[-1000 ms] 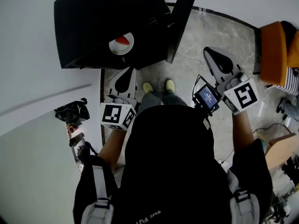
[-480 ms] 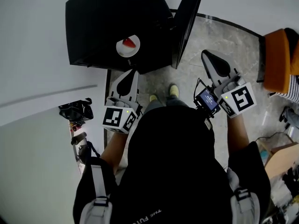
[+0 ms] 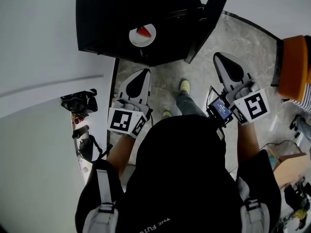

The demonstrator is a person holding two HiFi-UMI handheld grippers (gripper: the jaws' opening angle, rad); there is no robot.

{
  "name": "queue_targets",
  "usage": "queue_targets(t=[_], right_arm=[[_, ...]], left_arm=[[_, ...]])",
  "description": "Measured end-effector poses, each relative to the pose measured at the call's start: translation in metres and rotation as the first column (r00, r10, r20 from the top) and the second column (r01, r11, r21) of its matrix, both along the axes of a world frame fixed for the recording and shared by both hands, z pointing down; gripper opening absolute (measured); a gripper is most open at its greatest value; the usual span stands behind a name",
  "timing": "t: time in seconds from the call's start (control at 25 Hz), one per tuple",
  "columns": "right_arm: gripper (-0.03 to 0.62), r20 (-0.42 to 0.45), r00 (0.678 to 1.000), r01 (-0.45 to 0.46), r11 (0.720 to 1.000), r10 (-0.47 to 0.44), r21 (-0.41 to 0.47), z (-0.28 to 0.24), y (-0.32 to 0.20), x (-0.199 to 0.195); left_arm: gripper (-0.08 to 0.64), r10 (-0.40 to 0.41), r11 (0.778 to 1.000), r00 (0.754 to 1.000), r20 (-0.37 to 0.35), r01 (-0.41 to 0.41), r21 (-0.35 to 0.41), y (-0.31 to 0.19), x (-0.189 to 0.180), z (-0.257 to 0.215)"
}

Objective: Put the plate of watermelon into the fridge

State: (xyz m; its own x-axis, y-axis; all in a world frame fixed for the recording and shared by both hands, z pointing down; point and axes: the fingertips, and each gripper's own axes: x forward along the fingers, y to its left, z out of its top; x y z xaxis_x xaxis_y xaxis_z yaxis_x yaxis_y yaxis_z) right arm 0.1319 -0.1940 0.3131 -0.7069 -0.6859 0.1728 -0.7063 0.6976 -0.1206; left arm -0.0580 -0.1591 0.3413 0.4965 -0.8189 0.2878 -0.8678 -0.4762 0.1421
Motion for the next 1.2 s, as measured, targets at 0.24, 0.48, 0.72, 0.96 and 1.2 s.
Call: queue_targets(t=[0.24,0.48,0.72,0.96,1.2], right_arm=[[0.009,-0.017,1.000,0.013,1.000,-0.013,0.012,0.001,0.044,-0.030],[0.009,-0.031,0.999,-0.031,0.997,0.033,0.069,-0.018,0.120,-0.049],[0.009,-0.017,0.999,-0.040,0.995,0.042,0.095,-0.025,0.202,-0.065],[0.009,-0.016,0.997,-0.077,0.994,0.078,0.078,-0.028,0.272,-0.073],[0.009,-0.038,0.995,-0.091,0.993,0.094,0.080,-0.030,0.317,-0.080]], left_arm=[[0.006,0.014,1.000,1.000,-0.011,-0.014,0.007,0.043,-0.018,0.002],[0.006,0.021,0.998,0.999,-0.031,-0.019,0.053,0.115,-0.036,-0.016],[0.006,0.005,0.994,0.998,-0.056,0.001,0.110,0.190,-0.058,-0.030],[0.006,0.032,0.987,0.998,-0.046,-0.024,0.159,0.250,-0.059,-0.042],[0.006,0.043,0.980,0.997,-0.060,-0.030,0.197,0.290,-0.064,-0.055]])
